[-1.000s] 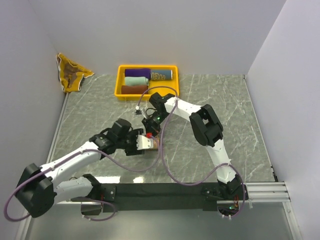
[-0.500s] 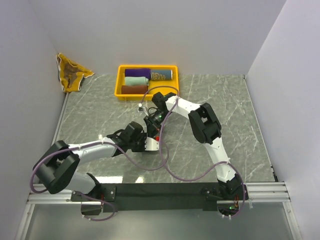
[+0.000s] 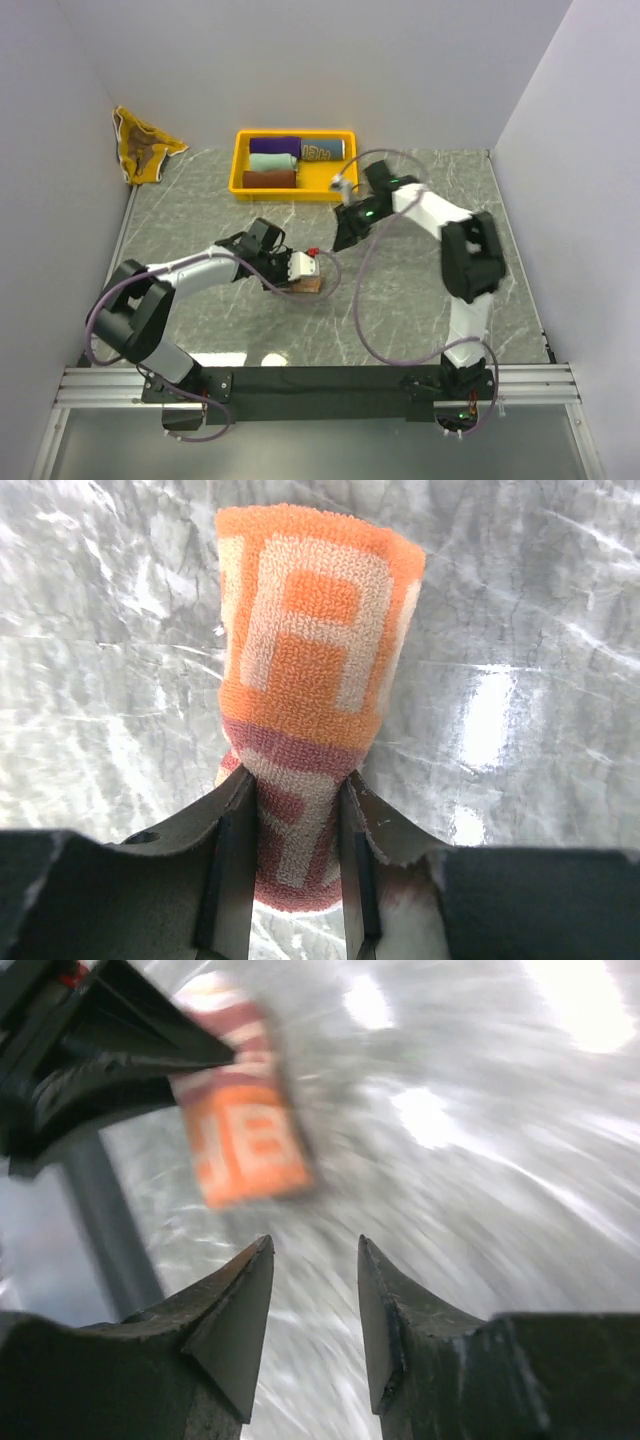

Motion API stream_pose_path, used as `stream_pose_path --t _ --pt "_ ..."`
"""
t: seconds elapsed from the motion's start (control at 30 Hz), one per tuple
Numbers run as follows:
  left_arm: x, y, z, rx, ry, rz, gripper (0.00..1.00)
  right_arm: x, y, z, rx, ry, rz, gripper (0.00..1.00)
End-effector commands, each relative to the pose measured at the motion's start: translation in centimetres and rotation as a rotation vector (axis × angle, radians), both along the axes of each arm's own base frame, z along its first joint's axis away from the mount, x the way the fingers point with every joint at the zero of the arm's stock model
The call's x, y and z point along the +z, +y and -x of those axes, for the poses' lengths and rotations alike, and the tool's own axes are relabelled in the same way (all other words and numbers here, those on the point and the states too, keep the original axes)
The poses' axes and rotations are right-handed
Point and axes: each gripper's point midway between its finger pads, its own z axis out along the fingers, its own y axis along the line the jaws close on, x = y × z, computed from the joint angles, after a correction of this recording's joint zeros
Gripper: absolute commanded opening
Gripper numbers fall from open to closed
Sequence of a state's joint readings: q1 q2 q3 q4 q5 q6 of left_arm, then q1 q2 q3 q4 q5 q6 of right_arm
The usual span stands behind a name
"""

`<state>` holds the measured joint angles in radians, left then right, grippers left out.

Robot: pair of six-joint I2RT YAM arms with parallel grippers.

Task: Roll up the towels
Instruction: Roll the towel

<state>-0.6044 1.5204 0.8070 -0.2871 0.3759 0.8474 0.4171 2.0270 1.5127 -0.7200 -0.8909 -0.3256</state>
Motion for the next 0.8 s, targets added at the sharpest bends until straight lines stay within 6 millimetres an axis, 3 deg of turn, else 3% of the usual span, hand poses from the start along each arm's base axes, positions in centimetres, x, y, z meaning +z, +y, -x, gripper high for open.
stream_pose_path --t 0.0,0.03,0.17,0.33,0.5,0.6,0.77 --pt "-2.8 2.8 4.2 0.029 0.321 -0.083 0.11 6.2 -3.9 -4.5 -0.193 -0.276 0.0 0.46" --pt "-2.8 3.3 4.3 0.045 0.362 -0.088 0.11 7.4 -4.8 -3.7 -0.2 -0.317 0.005 0.45" --pt "-3.2 3.1 3.9 0.057 0.493 -0.081 0.11 9.4 -7.0 -0.5 -0.194 -0.475 0.02 0.42" --pt "-3.5 2.8 2.3 0.086 0.576 -0.069 0.1 9.5 -8.7 4.7 -0.157 -0.615 0.061 0.34" --pt "-3.9 2.6 1.2 0.104 0.603 -0.074 0.1 7.4 -6.7 8.8 0.03 -0.687 0.137 0.35" --pt "-4.1 2.5 0.7 0.11 0.61 -0.081 0.1 7.4 -4.1 9.2 0.102 -0.768 0.149 0.41" --pt "-4.3 2.5 0.7 0.119 0.644 -0.084 0.09 7.3 1.0 8.1 0.152 -0.916 0.186 0.48"
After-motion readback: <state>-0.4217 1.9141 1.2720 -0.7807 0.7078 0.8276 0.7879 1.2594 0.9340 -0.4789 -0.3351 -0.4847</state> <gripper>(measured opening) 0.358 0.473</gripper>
